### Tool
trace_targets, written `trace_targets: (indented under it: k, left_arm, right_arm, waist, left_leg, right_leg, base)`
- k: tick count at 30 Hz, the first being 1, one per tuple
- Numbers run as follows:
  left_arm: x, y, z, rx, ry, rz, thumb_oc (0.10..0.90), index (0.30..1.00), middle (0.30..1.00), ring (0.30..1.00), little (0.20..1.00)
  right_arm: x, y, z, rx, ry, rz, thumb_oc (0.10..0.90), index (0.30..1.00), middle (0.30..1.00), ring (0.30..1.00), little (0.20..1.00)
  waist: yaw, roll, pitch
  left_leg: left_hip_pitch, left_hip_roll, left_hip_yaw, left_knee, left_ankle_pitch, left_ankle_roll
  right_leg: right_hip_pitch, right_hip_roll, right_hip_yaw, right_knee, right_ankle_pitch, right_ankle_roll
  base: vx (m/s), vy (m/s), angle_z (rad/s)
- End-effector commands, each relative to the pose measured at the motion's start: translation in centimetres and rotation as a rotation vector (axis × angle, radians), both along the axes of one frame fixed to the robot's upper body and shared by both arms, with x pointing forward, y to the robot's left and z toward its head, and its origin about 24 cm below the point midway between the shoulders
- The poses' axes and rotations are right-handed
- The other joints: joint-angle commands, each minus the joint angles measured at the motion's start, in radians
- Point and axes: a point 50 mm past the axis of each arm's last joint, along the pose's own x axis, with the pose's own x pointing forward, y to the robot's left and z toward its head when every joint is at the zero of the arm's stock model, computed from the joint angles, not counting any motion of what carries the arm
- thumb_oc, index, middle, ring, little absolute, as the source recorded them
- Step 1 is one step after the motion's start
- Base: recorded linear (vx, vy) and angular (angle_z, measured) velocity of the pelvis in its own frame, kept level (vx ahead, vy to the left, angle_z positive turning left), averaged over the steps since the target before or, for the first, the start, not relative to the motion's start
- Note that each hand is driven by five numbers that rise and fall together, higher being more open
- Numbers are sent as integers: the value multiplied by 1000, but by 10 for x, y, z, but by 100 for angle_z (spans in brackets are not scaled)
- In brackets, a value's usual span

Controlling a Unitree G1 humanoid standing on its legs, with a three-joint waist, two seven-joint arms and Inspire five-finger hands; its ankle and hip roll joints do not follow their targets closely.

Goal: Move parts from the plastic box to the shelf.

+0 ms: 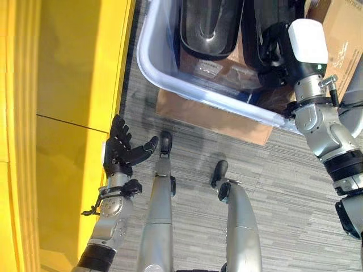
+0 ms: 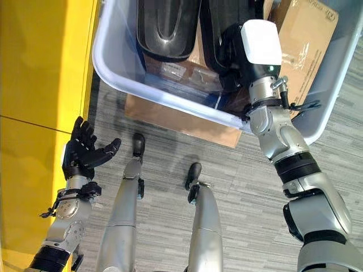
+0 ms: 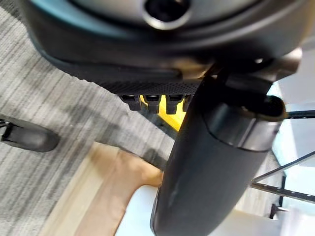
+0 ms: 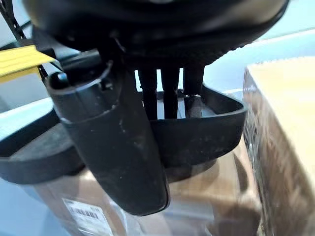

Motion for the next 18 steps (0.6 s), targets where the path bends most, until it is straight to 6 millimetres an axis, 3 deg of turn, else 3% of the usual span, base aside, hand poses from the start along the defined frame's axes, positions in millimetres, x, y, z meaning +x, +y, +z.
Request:
trace_targets:
  k: [1, 7, 10, 18]
  left_arm:
    - [-5, 0, 20, 11, -126, -6, 900, 1000, 1000, 1000, 1000]
    - [-6, 5, 18, 38, -110, -13, 900, 1000, 1000, 1000, 1000]
    - [-7, 9, 14, 60, -84, -16, 900, 1000, 1000, 1000, 1000]
    - [-13, 15, 5, 88, -44, -33, 900, 1000, 1000, 1000, 1000]
  right_arm:
    - [-7, -12, -19, -64, 110, -2, 400, 300, 300, 300, 300]
    - [-24, -11, -17, -70, 77, 67, 400, 300, 300, 300, 300]
    - [-34, -5, -21, -68, 78, 128, 400, 300, 300, 300, 300]
    - [-52, -1, -21, -78, 78, 217, 400, 300, 300, 300, 300]
  waist:
    - [-25, 47, -1]
    - [-30, 30, -1]
    - [-32, 22, -29]
    - [-41, 17, -96]
  left_leg:
    - [27, 68, -17, 144, -191, -30]
    - [179, 76, -4, 80, -180, -31]
    - [275, 84, 3, 9, -153, -33]
    - [412, 98, 16, -88, -116, -38]
  right_leg:
    - [211, 7, 43, -177, 57, 38]
    - [348, 7, 37, -247, 86, 51]
    - [431, 6, 31, -324, 116, 63]
    - [549, 2, 26, -438, 157, 77]
  base:
    - [0, 0, 0]
    - [5, 5, -1]
    - [43, 7, -5]
    - [31, 12, -6]
